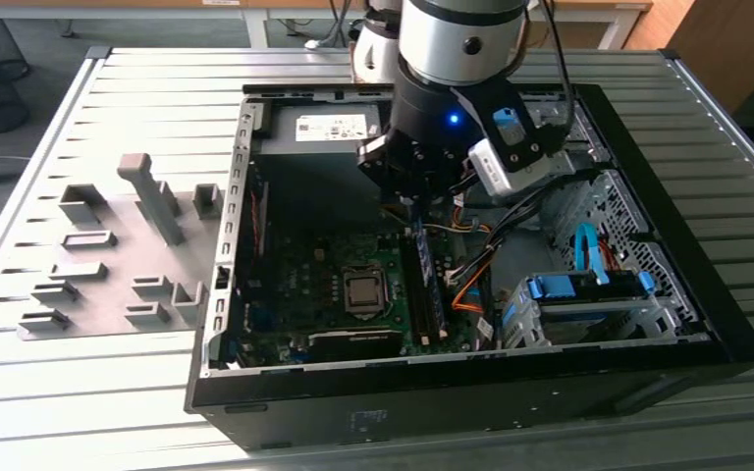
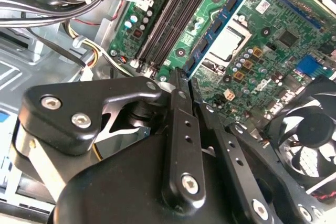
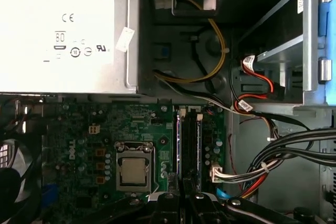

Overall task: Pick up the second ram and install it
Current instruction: 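Insert the second ram into the second slot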

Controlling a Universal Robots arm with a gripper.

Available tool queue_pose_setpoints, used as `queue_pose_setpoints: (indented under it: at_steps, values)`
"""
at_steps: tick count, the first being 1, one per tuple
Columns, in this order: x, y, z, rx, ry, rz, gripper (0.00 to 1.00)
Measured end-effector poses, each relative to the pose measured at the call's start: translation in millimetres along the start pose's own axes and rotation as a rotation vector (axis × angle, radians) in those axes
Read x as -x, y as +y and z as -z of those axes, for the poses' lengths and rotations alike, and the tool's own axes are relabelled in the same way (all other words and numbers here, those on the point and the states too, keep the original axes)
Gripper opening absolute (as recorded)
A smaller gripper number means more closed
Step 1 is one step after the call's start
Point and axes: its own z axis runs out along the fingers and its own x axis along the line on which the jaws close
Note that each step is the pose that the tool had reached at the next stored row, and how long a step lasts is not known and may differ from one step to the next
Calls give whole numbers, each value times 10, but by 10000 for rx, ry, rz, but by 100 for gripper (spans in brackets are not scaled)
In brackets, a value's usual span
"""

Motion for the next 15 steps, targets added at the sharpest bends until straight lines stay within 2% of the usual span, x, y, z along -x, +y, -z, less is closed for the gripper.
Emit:
queue_pose_setpoints:
  at_steps: [4, 12, 15]
  values:
    - [15, -1, -61, -9, -2, -160, 14]
    - [24, -3, -206, -8, -2, -177, 14]
    - [25, -3, -221, -9, -1, -179, 14]
